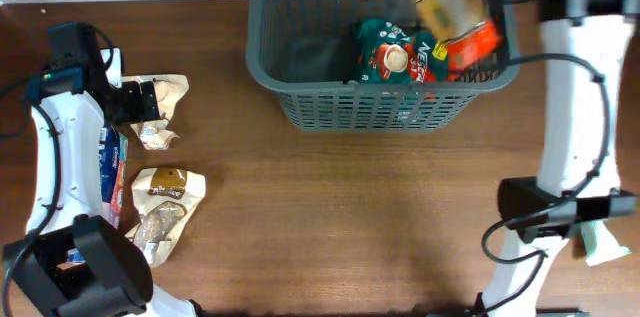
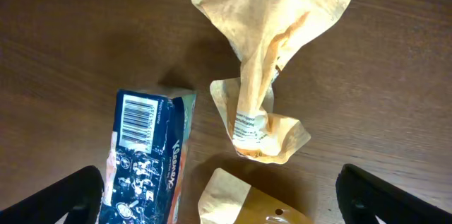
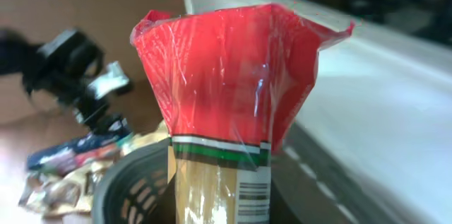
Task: Pack container
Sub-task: 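Lower the spaghetti pack into the basket and open the right gripper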
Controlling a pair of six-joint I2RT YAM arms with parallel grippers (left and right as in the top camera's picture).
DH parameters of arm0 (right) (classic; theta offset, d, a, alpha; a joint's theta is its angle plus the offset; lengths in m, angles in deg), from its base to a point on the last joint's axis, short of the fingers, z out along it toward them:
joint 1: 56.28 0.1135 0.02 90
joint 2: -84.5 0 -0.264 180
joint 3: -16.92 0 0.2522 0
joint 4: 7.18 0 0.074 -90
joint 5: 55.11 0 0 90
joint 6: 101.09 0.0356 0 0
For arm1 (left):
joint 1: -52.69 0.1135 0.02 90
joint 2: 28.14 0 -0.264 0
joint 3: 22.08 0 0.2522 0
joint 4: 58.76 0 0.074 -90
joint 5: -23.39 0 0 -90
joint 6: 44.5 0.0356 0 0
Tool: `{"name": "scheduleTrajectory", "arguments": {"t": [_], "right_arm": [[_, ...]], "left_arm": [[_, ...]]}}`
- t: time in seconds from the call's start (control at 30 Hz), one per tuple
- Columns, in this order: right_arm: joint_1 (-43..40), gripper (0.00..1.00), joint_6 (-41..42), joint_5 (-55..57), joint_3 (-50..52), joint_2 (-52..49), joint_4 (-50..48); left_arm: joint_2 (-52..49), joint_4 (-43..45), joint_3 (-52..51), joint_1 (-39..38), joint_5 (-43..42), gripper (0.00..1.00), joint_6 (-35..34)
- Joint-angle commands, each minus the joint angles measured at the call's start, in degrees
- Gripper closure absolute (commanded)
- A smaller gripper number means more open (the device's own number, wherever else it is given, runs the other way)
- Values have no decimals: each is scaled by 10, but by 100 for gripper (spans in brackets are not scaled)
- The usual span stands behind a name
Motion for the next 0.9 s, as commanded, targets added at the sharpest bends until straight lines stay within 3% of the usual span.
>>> {"name": "scheduleTrajectory", "arguments": {"t": [0.0, 0.3, 0.43, 0.87], "right_arm": [[21, 97, -76, 30, 26, 8, -8], [23, 97, -237, 268, 56, 8, -15], [23, 97, -268, 338, 56, 2, -24], [43, 97, -273, 313, 56, -85, 39]], "left_arm": [[-3, -1, 3, 3, -9, 0, 20], [-3, -3, 3, 2, -43, 0, 47], [2, -23, 4, -5, -43, 0, 66], [73, -48, 4, -71, -43, 0, 97]]}}
